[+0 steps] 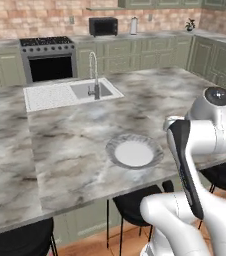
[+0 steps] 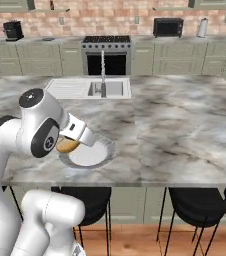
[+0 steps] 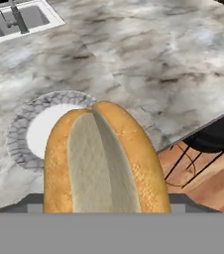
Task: Move the hot dog bun to the plate on the dining table and place the condiment next to that plate. Then navigate to the fridge and take the sausage and place it on the plate as well.
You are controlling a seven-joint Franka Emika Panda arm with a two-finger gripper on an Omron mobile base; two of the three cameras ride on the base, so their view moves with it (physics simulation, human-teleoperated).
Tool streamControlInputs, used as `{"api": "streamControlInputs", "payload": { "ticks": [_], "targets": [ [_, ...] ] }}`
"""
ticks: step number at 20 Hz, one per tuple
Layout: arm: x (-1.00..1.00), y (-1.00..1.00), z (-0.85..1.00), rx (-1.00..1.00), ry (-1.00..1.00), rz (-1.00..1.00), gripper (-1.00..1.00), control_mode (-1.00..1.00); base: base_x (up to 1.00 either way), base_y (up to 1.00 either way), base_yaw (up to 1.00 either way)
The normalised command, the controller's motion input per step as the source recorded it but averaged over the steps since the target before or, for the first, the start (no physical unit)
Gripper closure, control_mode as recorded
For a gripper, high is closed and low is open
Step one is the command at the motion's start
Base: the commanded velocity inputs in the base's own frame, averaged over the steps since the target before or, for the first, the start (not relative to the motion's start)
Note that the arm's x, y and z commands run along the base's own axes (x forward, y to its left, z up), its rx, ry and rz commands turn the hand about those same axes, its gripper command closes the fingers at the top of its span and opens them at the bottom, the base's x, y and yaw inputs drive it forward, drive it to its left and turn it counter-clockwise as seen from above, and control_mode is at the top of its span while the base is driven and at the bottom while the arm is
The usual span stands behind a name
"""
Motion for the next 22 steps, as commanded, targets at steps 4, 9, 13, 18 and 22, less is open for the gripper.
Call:
{"api": "streamControlInputs", "payload": {
  "ticks": [4,9,13,18,22],
  "targets": [
    [0.00,0.00,0.00,0.00,0.00,0.00,1.00,1.00,0.85,-0.14,0.68],
    [0.98,-0.08,-0.49,0.01,0.33,0.34,1.00,-1.00,0.00,0.00,0.00],
    [0.85,0.06,-0.60,-0.08,0.40,0.00,1.00,-1.00,0.00,0.00,0.00],
    [0.41,0.11,-0.61,-0.11,0.12,0.00,1.00,-1.00,0.00,0.00,0.00],
    [0.34,0.08,-0.68,-0.04,0.01,0.00,1.00,-1.00,0.00,0.00,0.00]
  ]
}}
